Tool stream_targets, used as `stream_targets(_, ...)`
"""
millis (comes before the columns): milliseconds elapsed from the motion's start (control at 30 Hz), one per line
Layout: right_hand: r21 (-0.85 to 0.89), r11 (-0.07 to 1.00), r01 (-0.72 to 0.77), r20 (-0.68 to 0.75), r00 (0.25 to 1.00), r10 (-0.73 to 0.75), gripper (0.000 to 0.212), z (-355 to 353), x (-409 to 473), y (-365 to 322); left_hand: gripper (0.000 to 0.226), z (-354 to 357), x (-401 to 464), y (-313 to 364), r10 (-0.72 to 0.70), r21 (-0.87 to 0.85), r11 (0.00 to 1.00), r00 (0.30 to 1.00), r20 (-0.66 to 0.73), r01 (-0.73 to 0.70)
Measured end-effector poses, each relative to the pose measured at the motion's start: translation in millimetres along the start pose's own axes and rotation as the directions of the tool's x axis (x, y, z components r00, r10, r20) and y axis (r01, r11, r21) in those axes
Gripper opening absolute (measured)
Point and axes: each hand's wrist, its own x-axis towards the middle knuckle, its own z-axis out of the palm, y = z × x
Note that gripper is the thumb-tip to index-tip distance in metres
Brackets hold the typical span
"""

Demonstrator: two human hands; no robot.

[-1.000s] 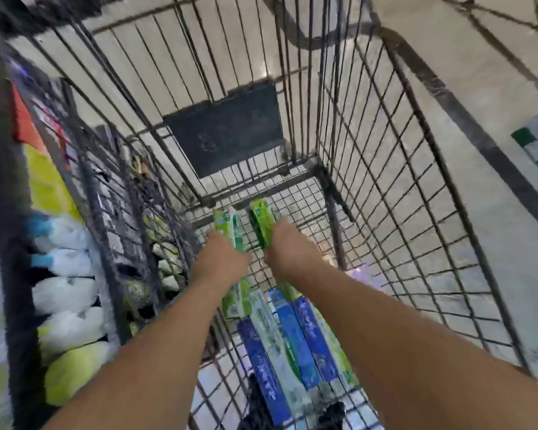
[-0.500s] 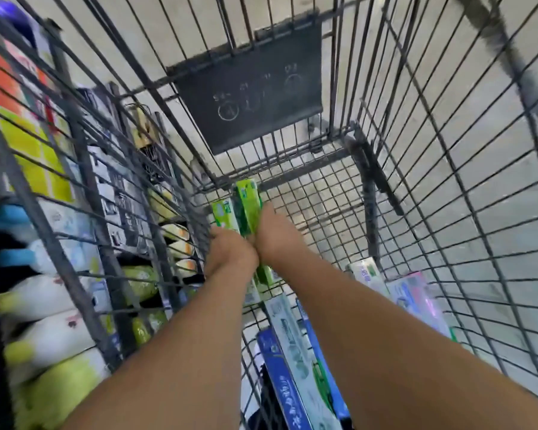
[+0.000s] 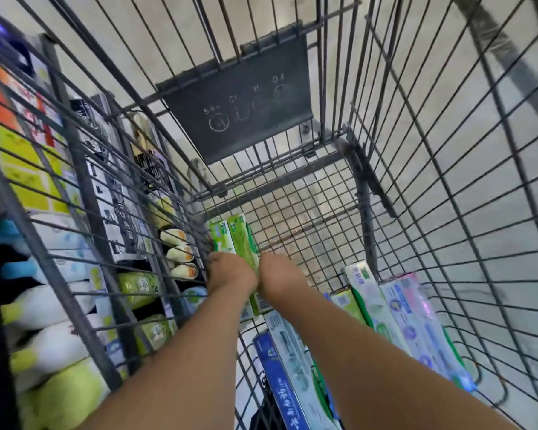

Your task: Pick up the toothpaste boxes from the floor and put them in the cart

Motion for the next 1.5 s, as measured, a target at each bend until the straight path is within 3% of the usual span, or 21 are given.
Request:
stream_targets(100,-0.047,0.996,0.075,-0.056,0.995,-0.077,0.029,-17.5,-12.0,4.8,0.062,-15.3,-19.7,0.2,0.048,0.021,0.999,0.998,0.047,-0.049)
stream_targets(200,-0.108,0.991,0.083,-0.081,0.992,-0.092,0.039,-50.3,-38.2,15.9,0.057,-41.8,-42.2,-3.2,0.245,0.112,0.962,0.968,0.052,-0.249)
stream_targets(333,-0.213,0.976,0.044,-0.056,0.997,-0.057,0.041,-104.8,-92.6,27.0,0.055,-86.6,-88.1,-11.6,0.548,0.267,0.793,0.832,0.081,-0.548)
stream_targets(533,-0.307,0.948,0.087,-0.222,0.962,-0.160,0.050,-182.2,-195.8,21.9,0.074,-165.3,-187.2,-32.8,0.725,0.355,0.603,0.676,0.128,-0.714)
stream_targets(733,-0.499,0.849,0.172,-0.214,0.925,-0.313,0.059,-216.1,-313.4,-3.2,0.081,-221.5,-303.9,-95.5,0.752,0.380,0.595,0.658,0.050,-0.708)
stream_targets(1067,-0.716,0.611,0.339,-0.094,0.820,-0.565,0.063,-197.5,-447.9,-77.1,0.072,-245.9,-423.3,-247.9,0.633,0.301,0.759,0.762,-0.134,-0.577)
stream_targets(1167,-0.724,0.566,0.395,-0.048,0.789,-0.612,0.058,-176.5,-471.5,-102.9,0.069,-242.8,-440.4,-295.9,0.587,0.250,0.802,0.793,-0.165,-0.542)
stream_targets(1300,-0.748,0.481,0.457,0.038,0.754,-0.656,0.057,-131.9,-495.6,-140.6,0.041,-226.3,-454.0,-370.5,0.523,0.162,0.852,0.827,-0.209,-0.498)
stream_targets(1500,-0.777,0.287,0.561,0.219,0.668,-0.711,0.057,-24.5,-552.8,-214.8,0.060,-184.1,-487.9,-520.0,0.333,-0.015,0.935,0.893,-0.304,-0.354)
